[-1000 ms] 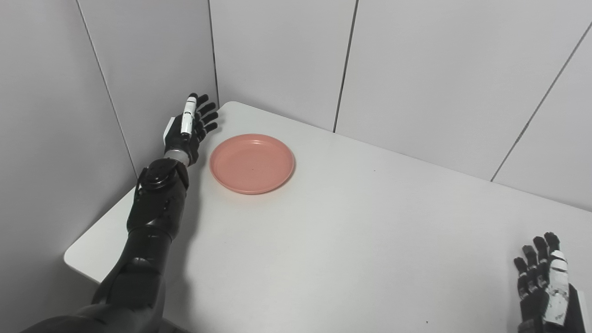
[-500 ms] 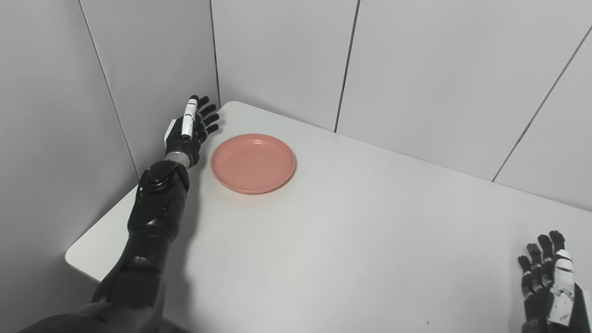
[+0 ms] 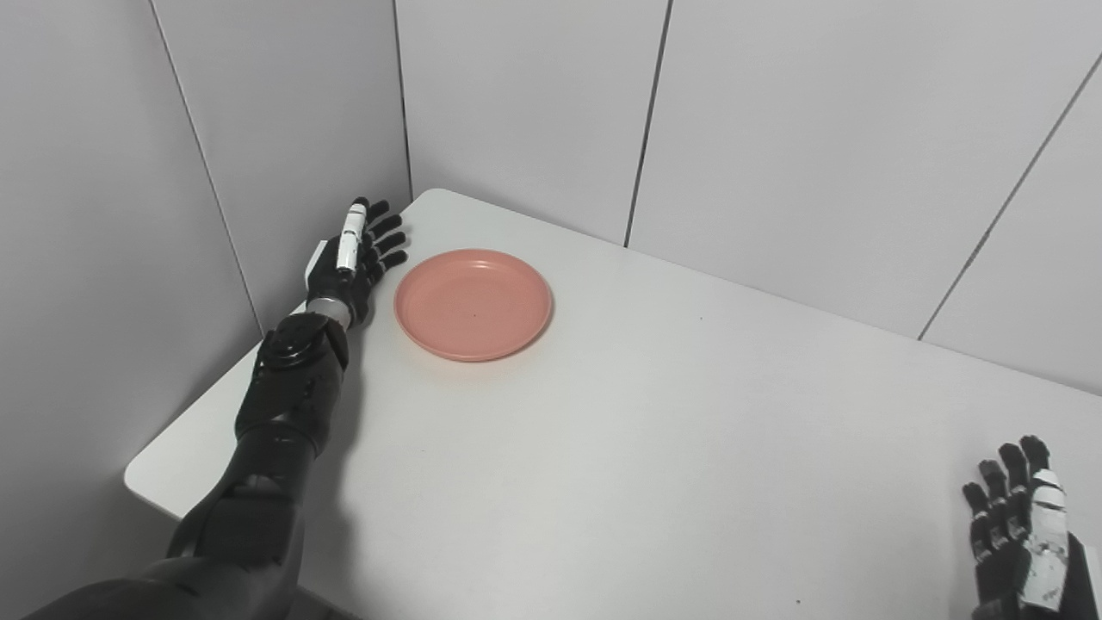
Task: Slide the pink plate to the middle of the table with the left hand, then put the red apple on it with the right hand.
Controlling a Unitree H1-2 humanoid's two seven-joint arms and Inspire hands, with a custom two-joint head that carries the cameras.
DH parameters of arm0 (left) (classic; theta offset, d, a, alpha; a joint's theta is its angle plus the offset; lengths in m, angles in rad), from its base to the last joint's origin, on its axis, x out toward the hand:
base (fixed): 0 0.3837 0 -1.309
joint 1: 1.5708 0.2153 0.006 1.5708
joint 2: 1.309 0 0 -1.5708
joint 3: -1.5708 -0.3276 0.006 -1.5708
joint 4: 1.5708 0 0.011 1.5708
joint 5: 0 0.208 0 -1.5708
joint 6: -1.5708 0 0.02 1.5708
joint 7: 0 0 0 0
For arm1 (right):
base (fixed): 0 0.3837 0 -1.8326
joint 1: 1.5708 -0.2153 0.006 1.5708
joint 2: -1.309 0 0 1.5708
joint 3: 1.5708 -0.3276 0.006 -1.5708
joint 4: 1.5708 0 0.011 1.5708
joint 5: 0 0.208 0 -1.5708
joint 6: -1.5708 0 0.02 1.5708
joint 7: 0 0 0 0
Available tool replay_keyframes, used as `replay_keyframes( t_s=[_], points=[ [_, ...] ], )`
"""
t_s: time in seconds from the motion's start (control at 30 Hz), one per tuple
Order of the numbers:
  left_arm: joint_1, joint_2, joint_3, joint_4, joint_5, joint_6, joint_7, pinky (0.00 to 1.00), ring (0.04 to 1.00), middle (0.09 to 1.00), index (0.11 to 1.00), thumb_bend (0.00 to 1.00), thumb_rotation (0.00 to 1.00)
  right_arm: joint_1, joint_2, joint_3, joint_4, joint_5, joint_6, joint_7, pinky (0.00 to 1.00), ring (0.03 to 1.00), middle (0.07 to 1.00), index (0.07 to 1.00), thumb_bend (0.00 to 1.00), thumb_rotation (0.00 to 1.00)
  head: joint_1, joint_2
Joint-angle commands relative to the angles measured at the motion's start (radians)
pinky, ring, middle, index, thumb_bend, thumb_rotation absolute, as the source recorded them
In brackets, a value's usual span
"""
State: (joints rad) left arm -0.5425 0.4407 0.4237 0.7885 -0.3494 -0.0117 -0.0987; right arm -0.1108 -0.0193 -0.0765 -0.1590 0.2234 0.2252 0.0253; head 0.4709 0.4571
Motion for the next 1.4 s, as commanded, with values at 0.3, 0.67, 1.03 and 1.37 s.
replay_keyframes(
  t_s=[0.3,0.67,1.03,1.37],
  points=[
    [-0.047,0.039,0.000,0.040,-0.015,-0.022,-0.019,0.86,0.854,0.852,0.842,0.33,1.00,-0.020,-0.003,0.001,-0.034,0.001,-0.010,0.007,1.00,1.000,1.000,1.000,0.00,1.00,-0.004,0.003],
    [-0.043,0.019,-0.024,0.038,-0.025,-0.023,-0.058,0.86,0.860,0.869,0.855,0.33,1.00,-0.021,-0.003,-0.002,-0.036,0.005,0.000,0.006,1.00,1.000,1.000,1.000,0.01,1.00,-0.006,0.006],
    [-0.006,-0.036,-0.057,-0.067,-0.029,0.059,-0.064,0.87,0.873,0.884,0.871,0.28,1.00,-0.021,-0.005,-0.001,-0.032,0.008,-0.012,0.012,1.00,1.000,1.000,1.000,0.00,1.00,-0.011,0.007],
    [0.000,-0.057,-0.076,-0.097,-0.027,0.077,-0.064,0.87,0.875,0.884,0.868,0.31,1.00,-0.019,0.000,0.004,-0.046,-0.003,0.011,0.002,1.00,1.000,1.000,1.000,0.01,1.00,-0.017,0.010]
  ],
)
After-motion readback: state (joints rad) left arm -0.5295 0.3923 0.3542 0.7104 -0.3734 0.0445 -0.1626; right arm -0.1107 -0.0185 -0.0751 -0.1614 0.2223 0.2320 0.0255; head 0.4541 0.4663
